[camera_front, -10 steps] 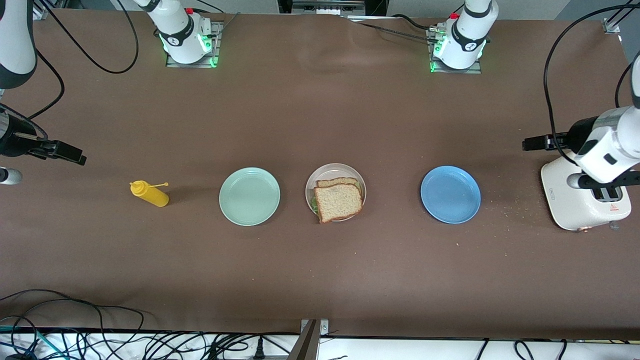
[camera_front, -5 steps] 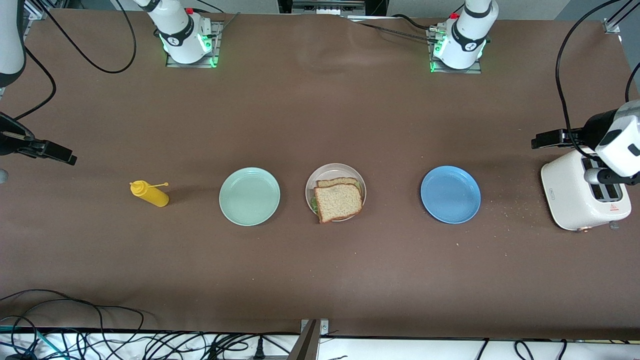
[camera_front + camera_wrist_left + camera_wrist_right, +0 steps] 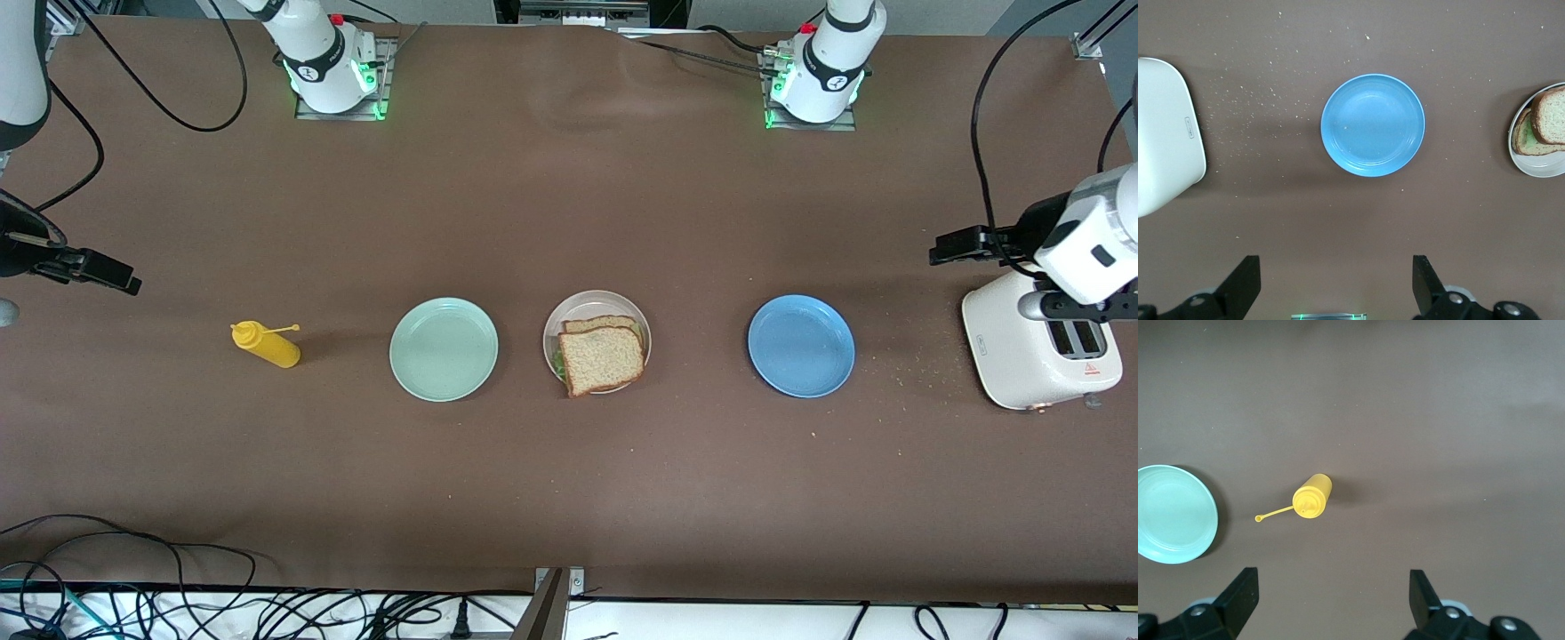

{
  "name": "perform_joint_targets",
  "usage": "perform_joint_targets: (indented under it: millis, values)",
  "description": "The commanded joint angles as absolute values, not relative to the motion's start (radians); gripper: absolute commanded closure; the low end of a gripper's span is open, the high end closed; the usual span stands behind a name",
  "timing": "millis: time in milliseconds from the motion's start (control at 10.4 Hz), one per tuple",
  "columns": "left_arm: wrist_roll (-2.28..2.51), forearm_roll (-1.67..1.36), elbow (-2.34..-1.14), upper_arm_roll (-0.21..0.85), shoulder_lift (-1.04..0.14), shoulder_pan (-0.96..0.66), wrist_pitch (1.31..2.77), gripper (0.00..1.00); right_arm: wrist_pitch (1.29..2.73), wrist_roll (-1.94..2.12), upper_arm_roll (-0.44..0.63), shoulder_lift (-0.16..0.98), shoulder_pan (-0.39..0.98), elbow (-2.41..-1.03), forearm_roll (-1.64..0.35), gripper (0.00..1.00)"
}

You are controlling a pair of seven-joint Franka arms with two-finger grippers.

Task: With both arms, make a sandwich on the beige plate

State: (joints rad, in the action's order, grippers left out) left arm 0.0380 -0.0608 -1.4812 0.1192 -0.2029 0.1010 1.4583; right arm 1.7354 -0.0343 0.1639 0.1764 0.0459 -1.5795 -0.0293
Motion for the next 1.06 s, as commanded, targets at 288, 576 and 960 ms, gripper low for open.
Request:
perform_joint_targets:
  millis: [288,576,960]
  values:
    - [0.028,-0.018,-1.598,0.202,-0.126,0.107,1.529,0.00,1.727,-0.041,0.166,0.184,0.048,-1.563,-0.038,0.00]
    - [-0.027,-0.026,-1.588,0.202,-0.120,0.124,1.506,0.00,1.724,-0.040,0.166,0.183,0.048,-1.562,-0.038,0.00]
    - [-0.077,-0.006,-1.524,0.184,-0.124,0.133,1.505,0.00,1.726,-0.038,0.166,0.184,0.048,-1.562,-0.035,0.00]
